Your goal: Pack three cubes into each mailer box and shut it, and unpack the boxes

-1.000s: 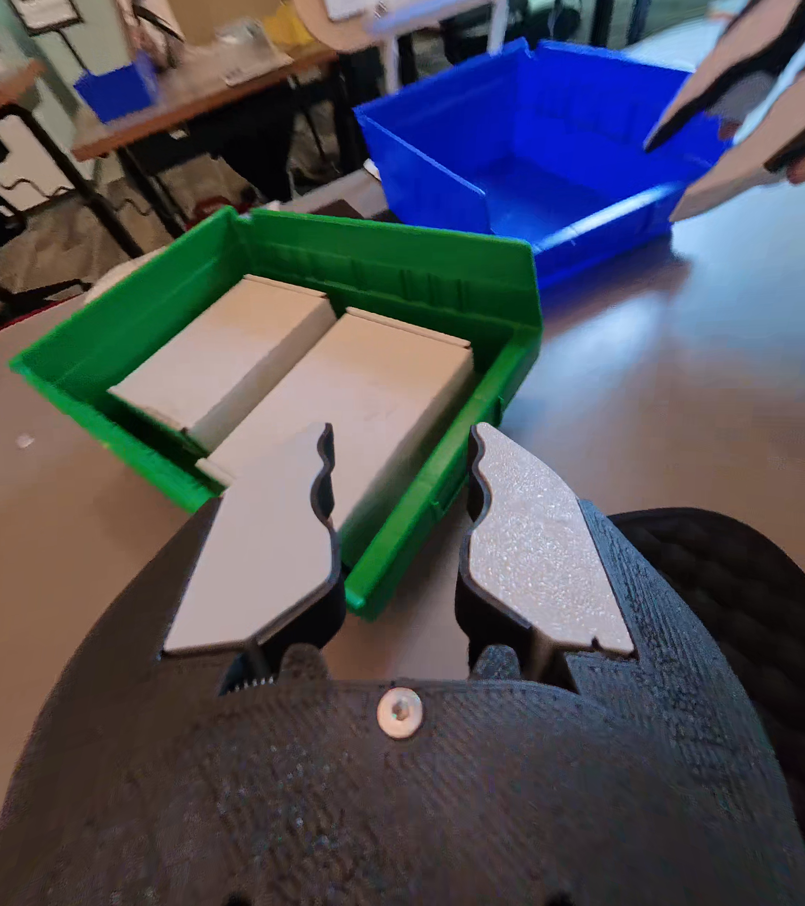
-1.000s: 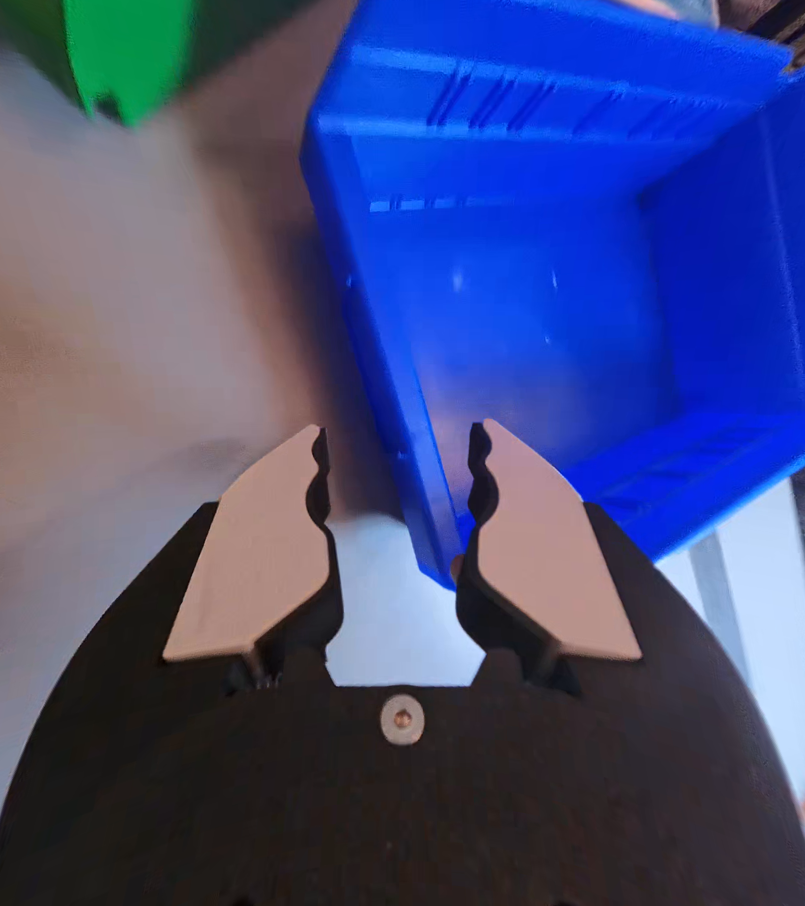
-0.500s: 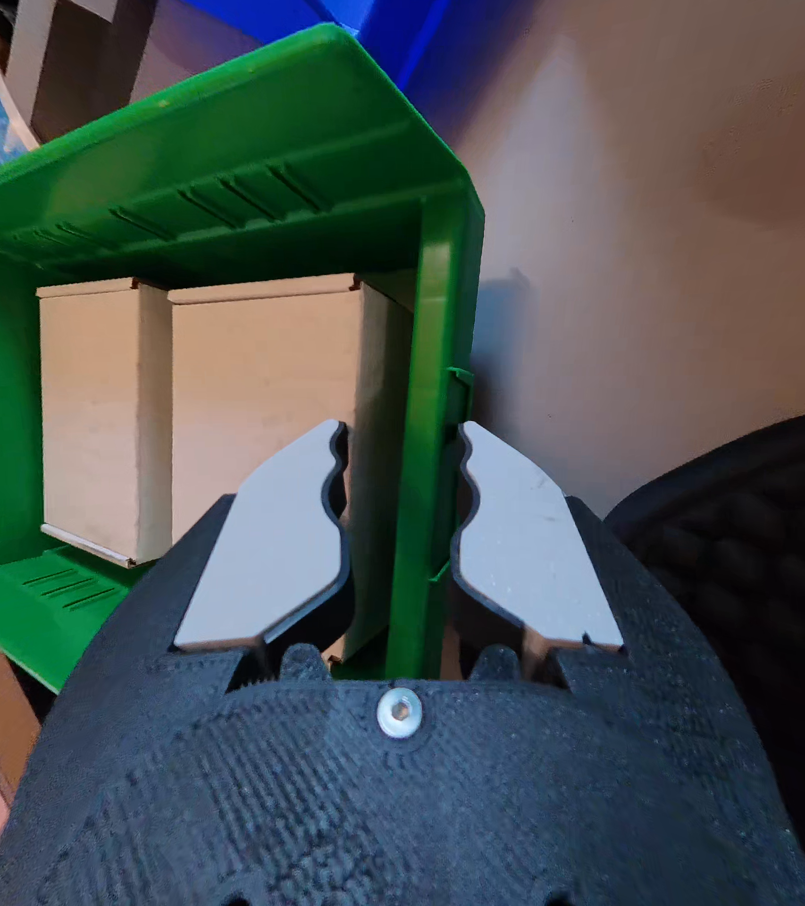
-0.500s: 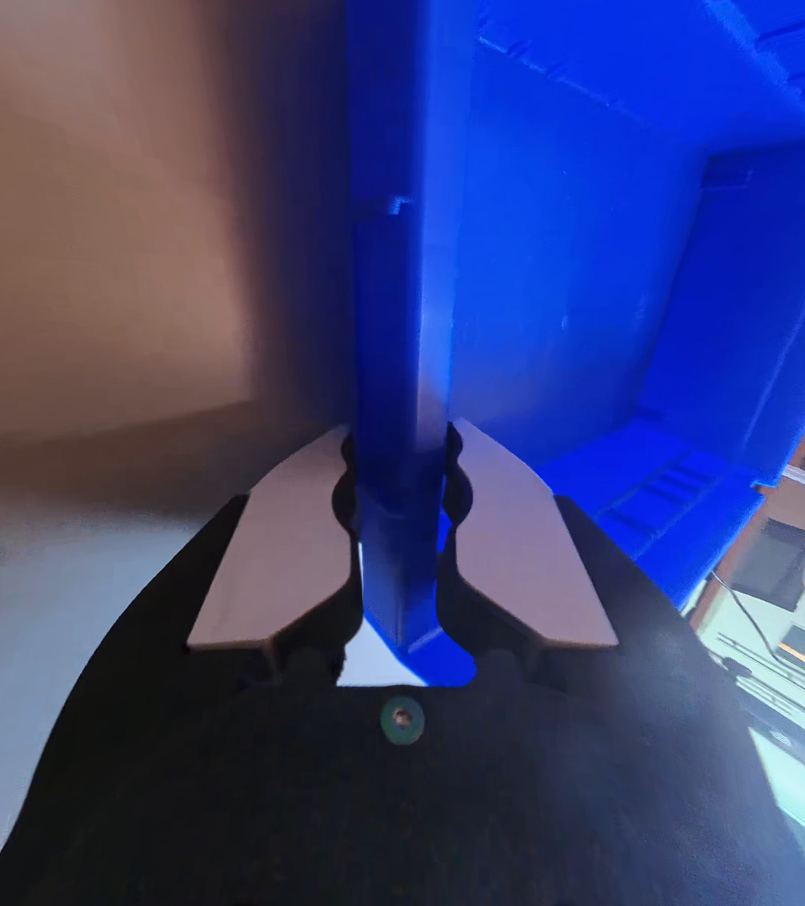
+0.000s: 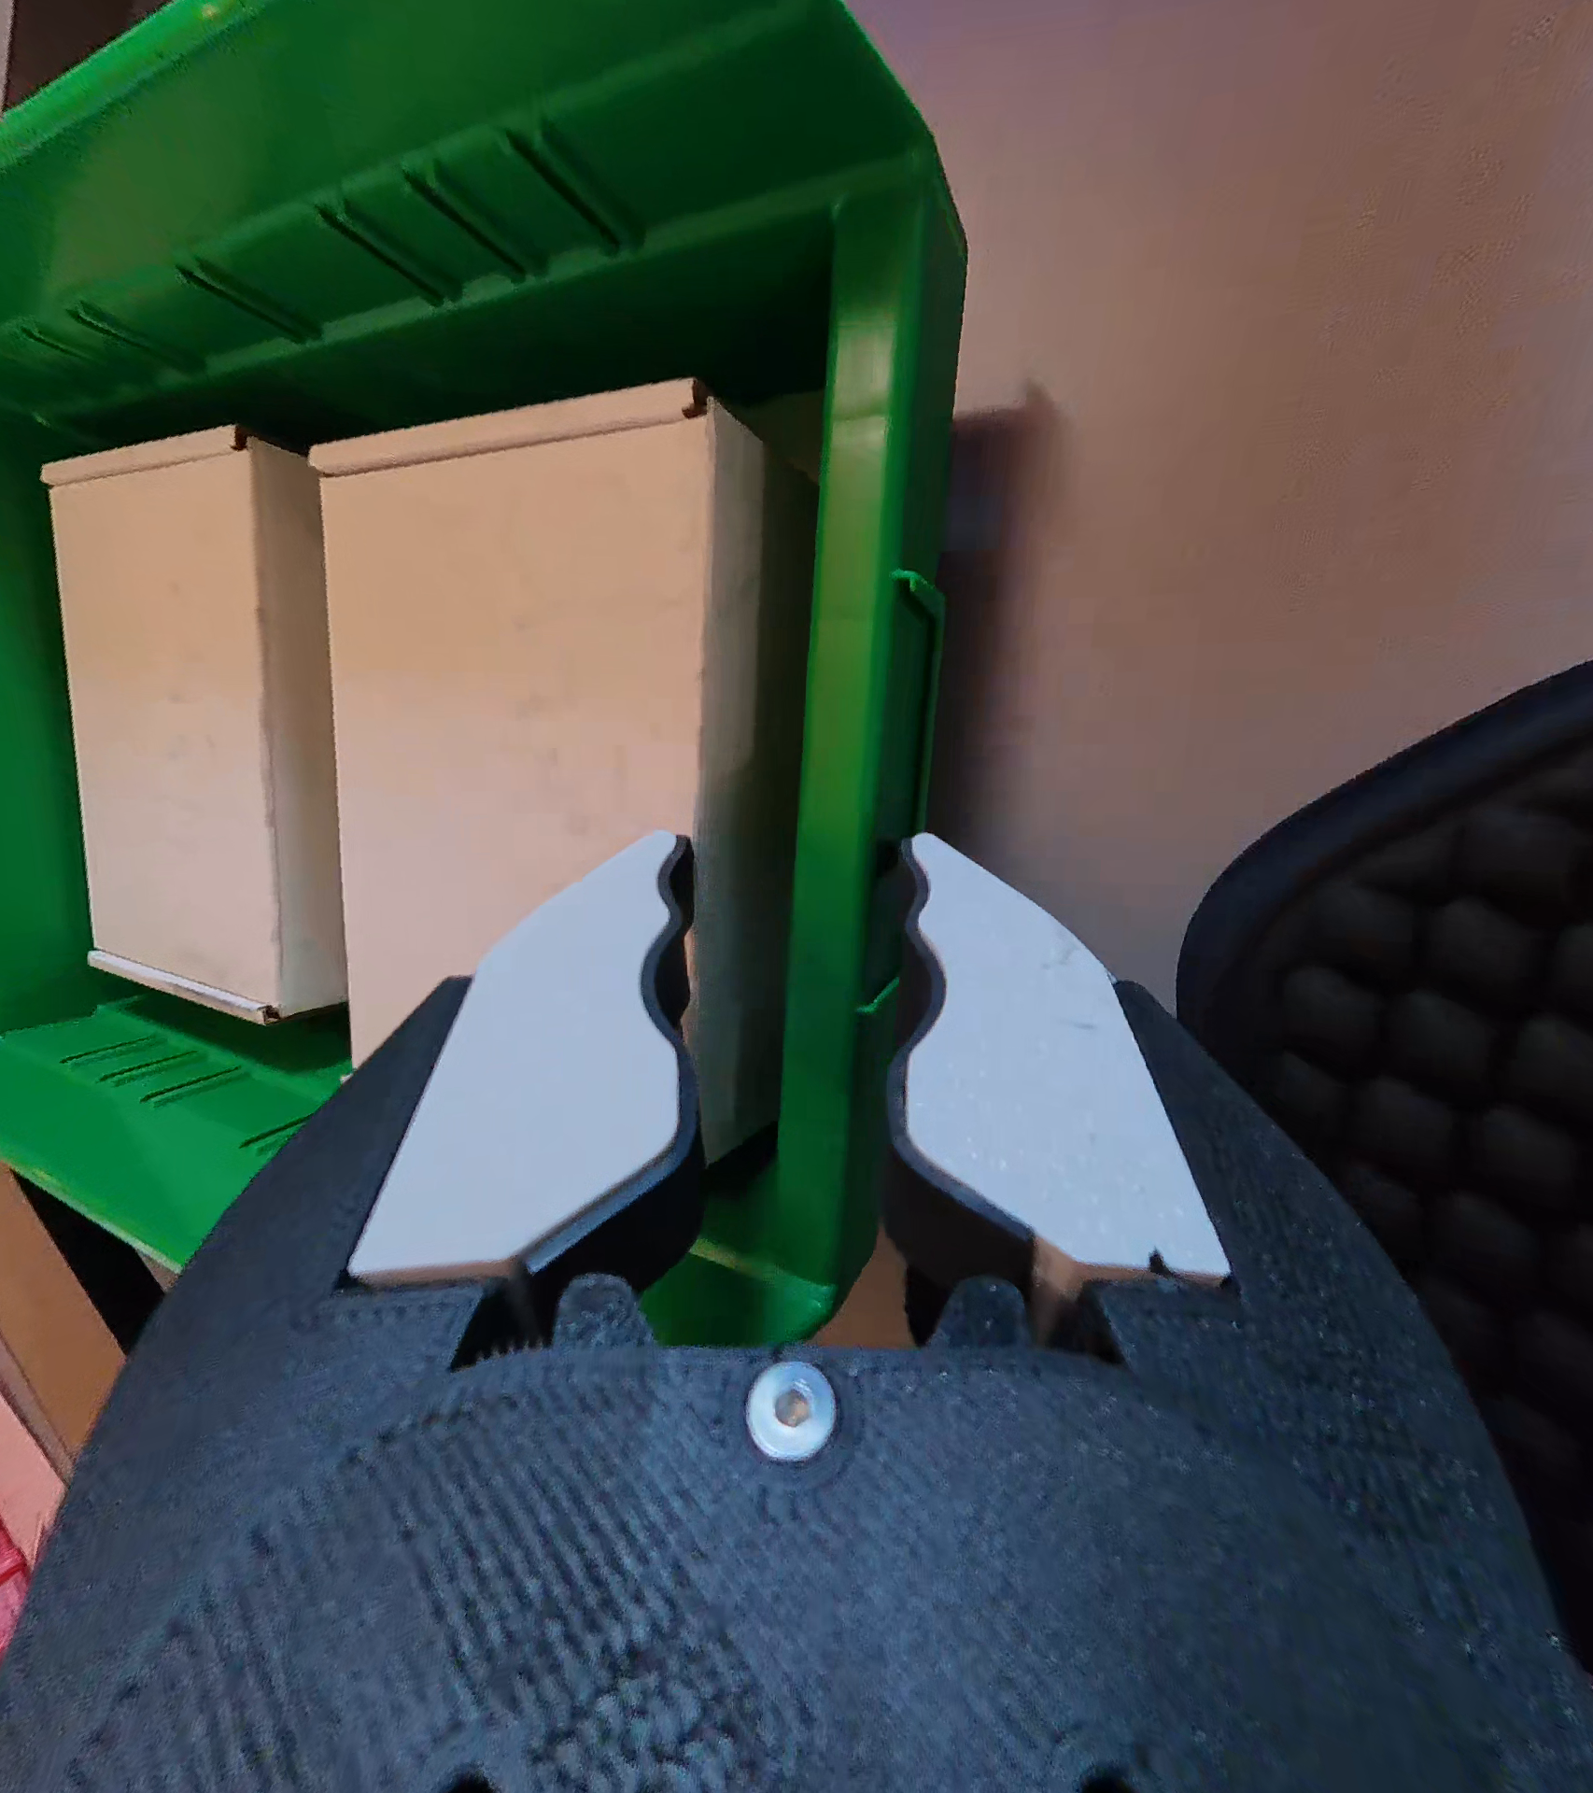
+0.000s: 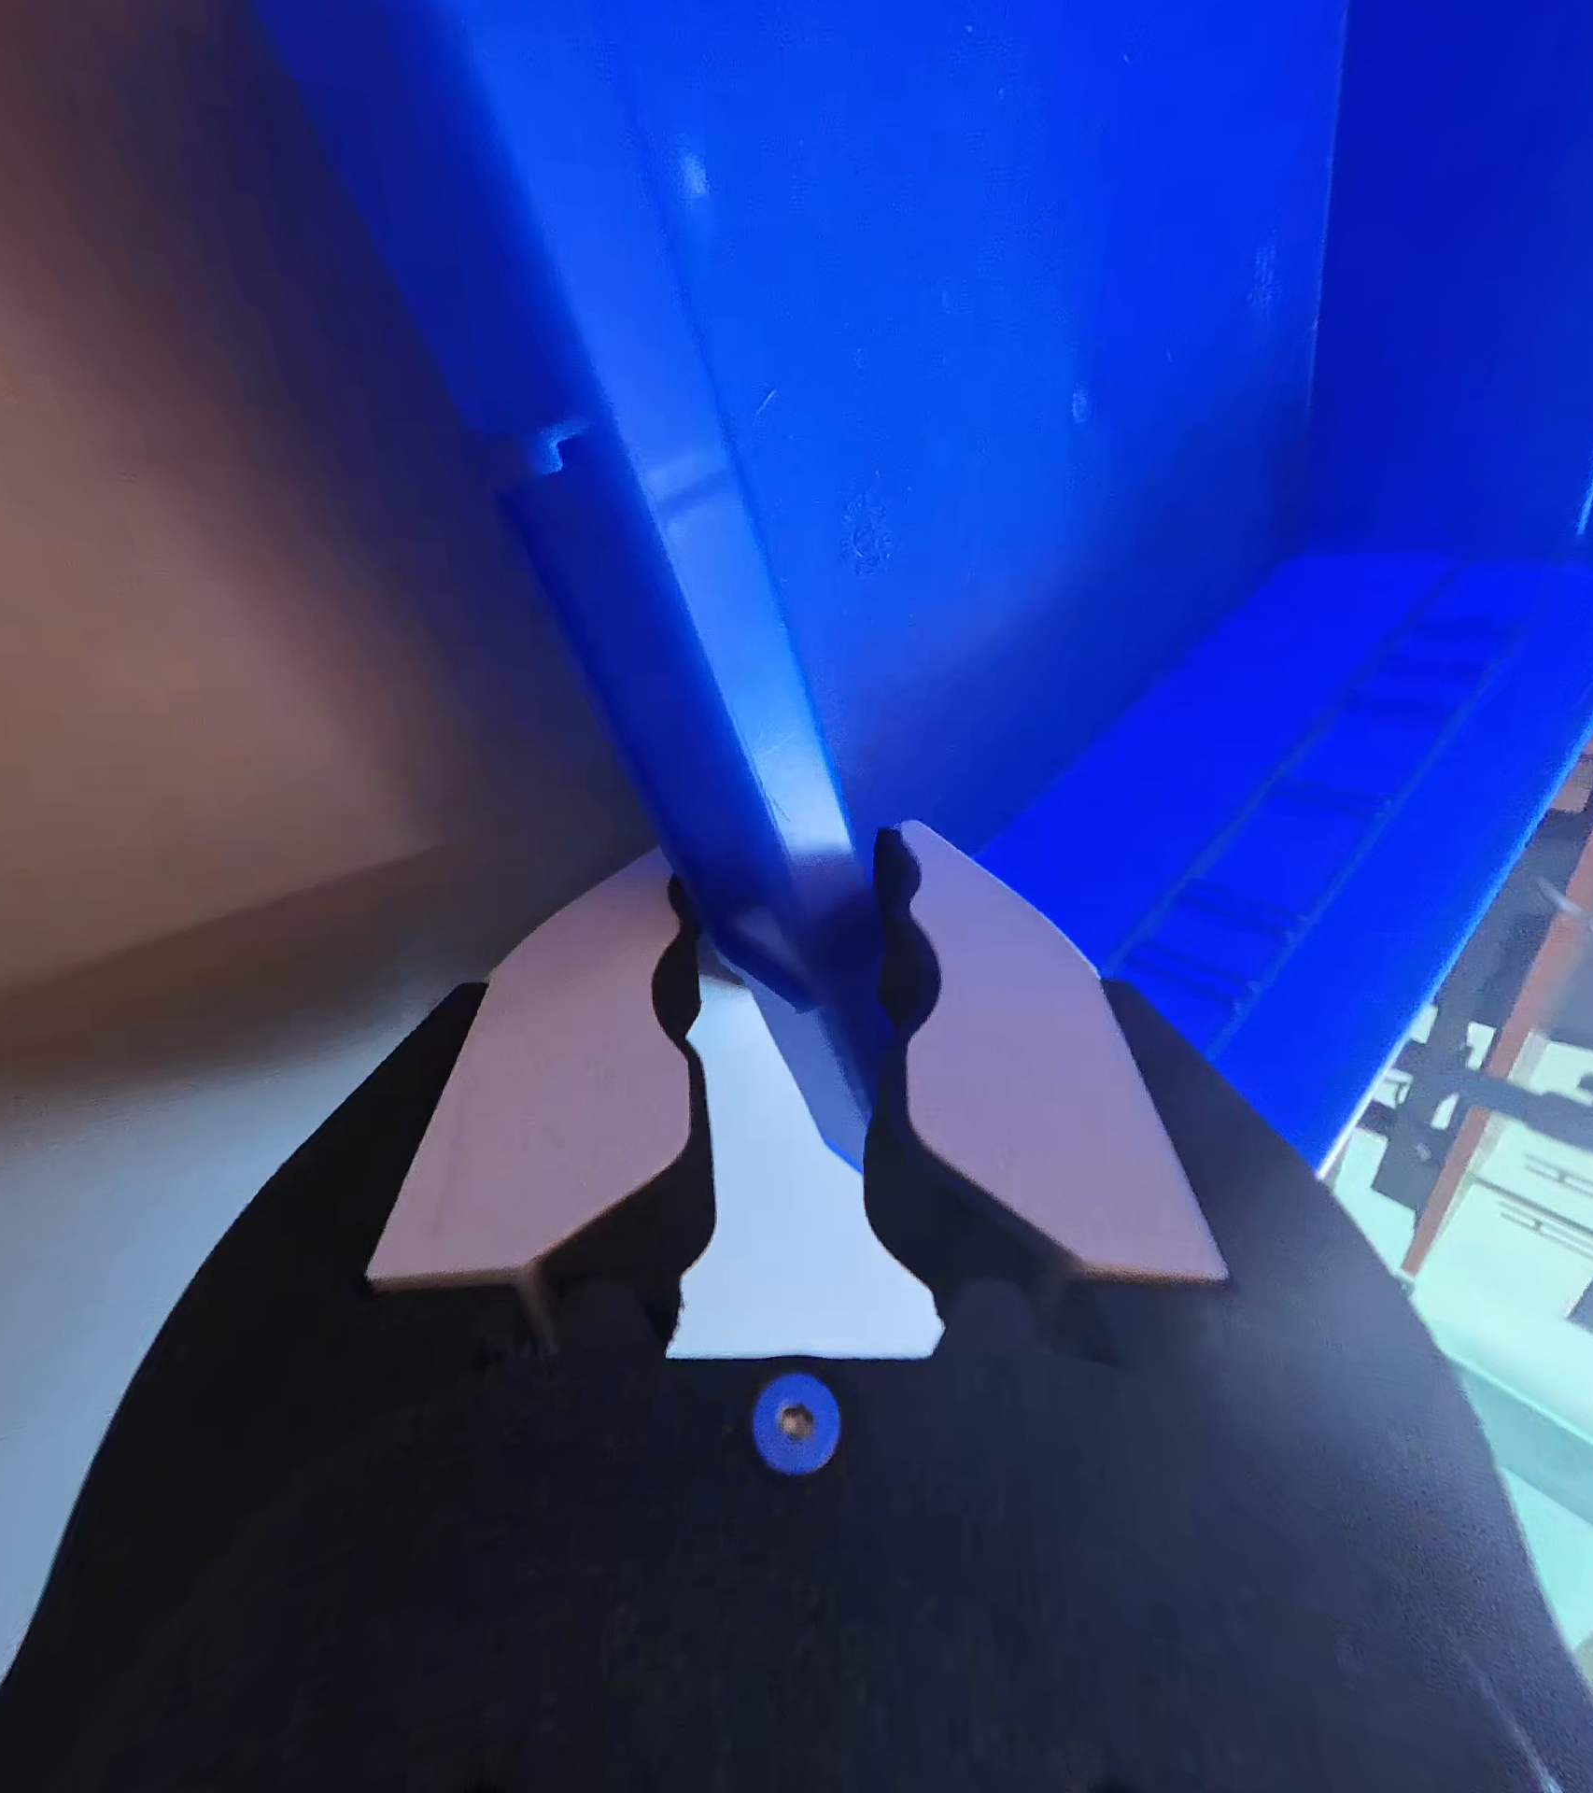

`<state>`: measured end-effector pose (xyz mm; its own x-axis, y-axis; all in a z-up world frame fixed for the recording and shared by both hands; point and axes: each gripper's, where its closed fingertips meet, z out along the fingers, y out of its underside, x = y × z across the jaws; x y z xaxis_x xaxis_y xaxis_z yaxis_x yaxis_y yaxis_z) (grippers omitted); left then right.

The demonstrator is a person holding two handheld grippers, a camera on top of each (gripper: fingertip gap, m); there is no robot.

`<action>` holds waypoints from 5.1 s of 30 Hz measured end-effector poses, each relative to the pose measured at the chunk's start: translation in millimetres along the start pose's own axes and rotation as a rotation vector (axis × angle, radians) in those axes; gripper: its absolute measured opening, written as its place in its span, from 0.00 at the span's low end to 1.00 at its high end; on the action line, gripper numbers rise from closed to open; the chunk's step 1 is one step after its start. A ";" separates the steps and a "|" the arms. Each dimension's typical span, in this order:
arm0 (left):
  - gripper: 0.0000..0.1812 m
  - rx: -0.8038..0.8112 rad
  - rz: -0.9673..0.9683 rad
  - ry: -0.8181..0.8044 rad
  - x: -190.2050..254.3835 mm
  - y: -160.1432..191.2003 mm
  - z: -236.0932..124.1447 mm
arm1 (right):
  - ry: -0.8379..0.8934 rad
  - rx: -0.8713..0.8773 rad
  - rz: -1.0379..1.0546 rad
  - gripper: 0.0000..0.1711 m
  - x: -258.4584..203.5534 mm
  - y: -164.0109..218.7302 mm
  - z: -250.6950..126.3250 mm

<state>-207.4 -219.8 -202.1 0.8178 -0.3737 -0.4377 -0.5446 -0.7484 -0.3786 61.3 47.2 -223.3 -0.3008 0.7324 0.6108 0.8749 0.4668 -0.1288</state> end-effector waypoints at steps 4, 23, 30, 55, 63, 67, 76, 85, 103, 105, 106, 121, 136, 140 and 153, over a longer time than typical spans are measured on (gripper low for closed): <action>0.22 -0.021 0.010 0.000 0.4 0.3 0.1 | 0.023 -0.023 0.048 0.20 -13.3 37.3 -20.4; 0.22 -0.113 0.064 -0.026 6.8 4.6 15.9 | 0.167 -0.214 0.261 0.20 -15.8 159.6 -31.5; 0.16 -0.145 0.069 -0.011 5.2 4.7 34.0 | 0.202 -0.217 0.242 0.19 17.4 163.2 -7.0; 0.16 -0.119 0.064 -0.139 -34.3 -18.3 63.3 | 0.151 0.369 0.573 0.29 16.9 74.1 -40.3; 0.16 -0.122 0.045 -0.098 -33.9 -15.7 63.0 | 0.091 -0.072 0.264 0.30 19.3 142.0 -10.3; 0.16 -0.106 0.039 -0.101 -34.0 -15.6 62.7 | 0.151 -0.062 0.104 0.20 32.5 132.5 1.2; 0.16 -0.070 0.062 -0.045 -24.7 -15.2 57.6 | 0.134 0.030 0.034 0.20 19.9 100.8 -3.7; 0.17 -0.003 0.050 -0.076 -28.2 -24.1 61.4 | 0.136 0.030 0.122 0.20 28.4 98.5 1.1; 0.29 0.055 -0.203 -0.195 -194.4 -52.2 9.2 | -0.139 0.771 0.707 0.25 -3.2 9.1 -68.4; 0.33 -0.079 -0.141 -0.104 -207.3 -40.4 39.1 | -0.144 0.777 0.683 0.25 -6.6 6.8 -67.9; 0.34 -0.136 -0.115 -0.057 -212.7 -34.6 53.4 | -0.151 0.775 0.678 0.25 -8.9 6.4 -67.0; 0.64 -0.497 -0.029 0.433 -215.5 3.8 127.0 | -0.257 0.752 0.694 0.22 -23.6 14.8 -51.1; 0.67 -0.413 -0.008 0.356 -217.7 -1.5 139.3 | -0.277 0.790 0.704 0.22 -24.3 11.7 -57.5; 0.67 -0.438 0.066 0.295 -218.8 2.6 142.8 | -0.258 0.788 0.694 0.22 -22.3 13.9 -59.5; 0.73 -0.502 0.027 0.417 -205.3 13.9 140.0 | -0.293 0.772 0.682 0.21 -29.2 12.0 -53.1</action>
<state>-408.9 -76.8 -231.6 0.8635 -0.5019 -0.0504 -0.4956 -0.8628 0.0997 100.7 5.1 -201.2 -0.0088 0.9997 0.0250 0.4471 0.0262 -0.8941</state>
